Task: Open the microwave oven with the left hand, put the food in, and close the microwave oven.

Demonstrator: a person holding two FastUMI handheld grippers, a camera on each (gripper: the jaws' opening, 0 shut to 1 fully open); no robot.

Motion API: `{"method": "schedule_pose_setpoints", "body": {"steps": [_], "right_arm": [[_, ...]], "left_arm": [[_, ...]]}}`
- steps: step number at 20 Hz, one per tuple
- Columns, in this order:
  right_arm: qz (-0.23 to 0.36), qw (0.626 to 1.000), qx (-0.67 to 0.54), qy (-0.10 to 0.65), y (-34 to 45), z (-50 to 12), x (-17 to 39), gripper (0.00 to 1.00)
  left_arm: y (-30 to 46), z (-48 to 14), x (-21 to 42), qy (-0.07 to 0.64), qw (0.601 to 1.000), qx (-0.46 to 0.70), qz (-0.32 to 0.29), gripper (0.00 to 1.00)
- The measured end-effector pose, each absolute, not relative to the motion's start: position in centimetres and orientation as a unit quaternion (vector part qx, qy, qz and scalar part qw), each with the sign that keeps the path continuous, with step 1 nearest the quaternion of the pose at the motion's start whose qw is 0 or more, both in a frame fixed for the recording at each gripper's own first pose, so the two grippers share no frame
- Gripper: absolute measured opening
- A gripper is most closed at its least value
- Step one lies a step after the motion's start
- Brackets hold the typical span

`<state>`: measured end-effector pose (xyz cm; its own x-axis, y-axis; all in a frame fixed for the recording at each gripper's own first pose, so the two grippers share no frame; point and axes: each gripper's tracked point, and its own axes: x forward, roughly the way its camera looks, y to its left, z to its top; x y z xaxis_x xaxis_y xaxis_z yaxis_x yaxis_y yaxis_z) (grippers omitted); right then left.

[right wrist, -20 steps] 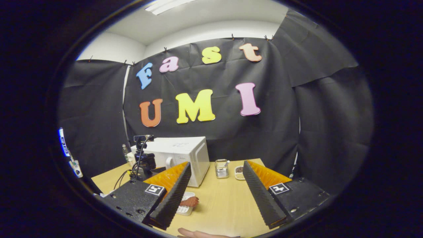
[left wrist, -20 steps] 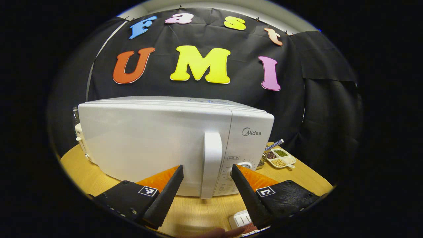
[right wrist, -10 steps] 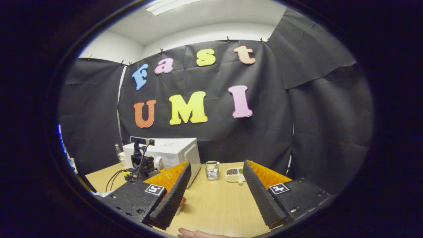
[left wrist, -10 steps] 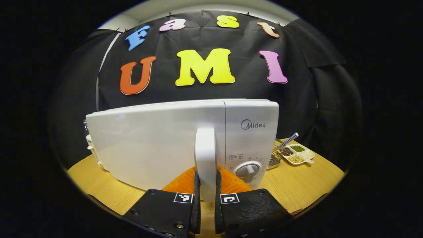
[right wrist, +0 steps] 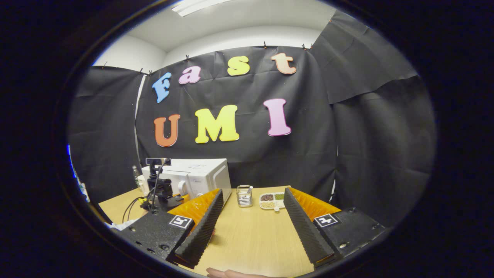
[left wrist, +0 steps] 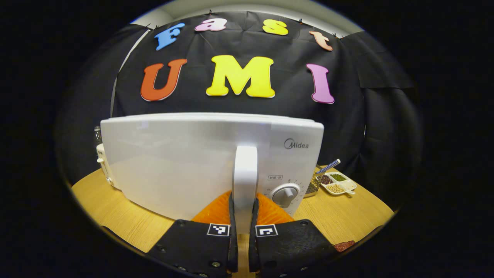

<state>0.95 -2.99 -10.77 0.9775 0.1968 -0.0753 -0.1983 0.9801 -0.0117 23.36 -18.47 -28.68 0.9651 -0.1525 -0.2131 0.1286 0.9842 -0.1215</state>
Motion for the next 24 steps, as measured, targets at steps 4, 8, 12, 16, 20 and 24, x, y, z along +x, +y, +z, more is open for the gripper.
{"method": "schedule_pose_setpoints", "body": {"steps": [4, 8, 12, 16, 20, 24], "right_arm": [[0.095, 0.995, -0.020, 0.034, -1.9, -10.0, 0.8, 1.00], [0.100, 0.994, -0.013, 0.043, -0.6, -10.2, -0.5, 1.00], [0.106, 0.994, -0.009, 0.040, 0.3, -10.3, -2.2, 1.00], [0.107, 0.993, -0.026, 0.045, 1.1, -10.9, -3.7, 1.00], [0.116, 0.992, -0.023, 0.043, 2.0, -11.3, -4.6, 1.00], [0.128, 0.991, -0.014, 0.046, 3.1, -12.2, -5.1, 1.00]], "left_arm": [[-17.7, -29.3, 20.3, 0.105, 0.987, -0.056, -0.110, 0.10], [-16.0, -29.2, 16.9, 0.109, 0.985, -0.049, -0.122, 0.10], [-13.7, -29.3, 13.5, 0.109, 0.985, -0.049, -0.124, 0.11], [-10.9, -29.4, 10.2, 0.114, 0.984, -0.053, -0.123, 0.11], [-6.7, -29.6, 6.7, 0.117, 0.985, -0.056, -0.112, 0.13], [-0.1, -30.4, 2.8, 0.121, 0.989, -0.057, -0.070, 0.24]]}}
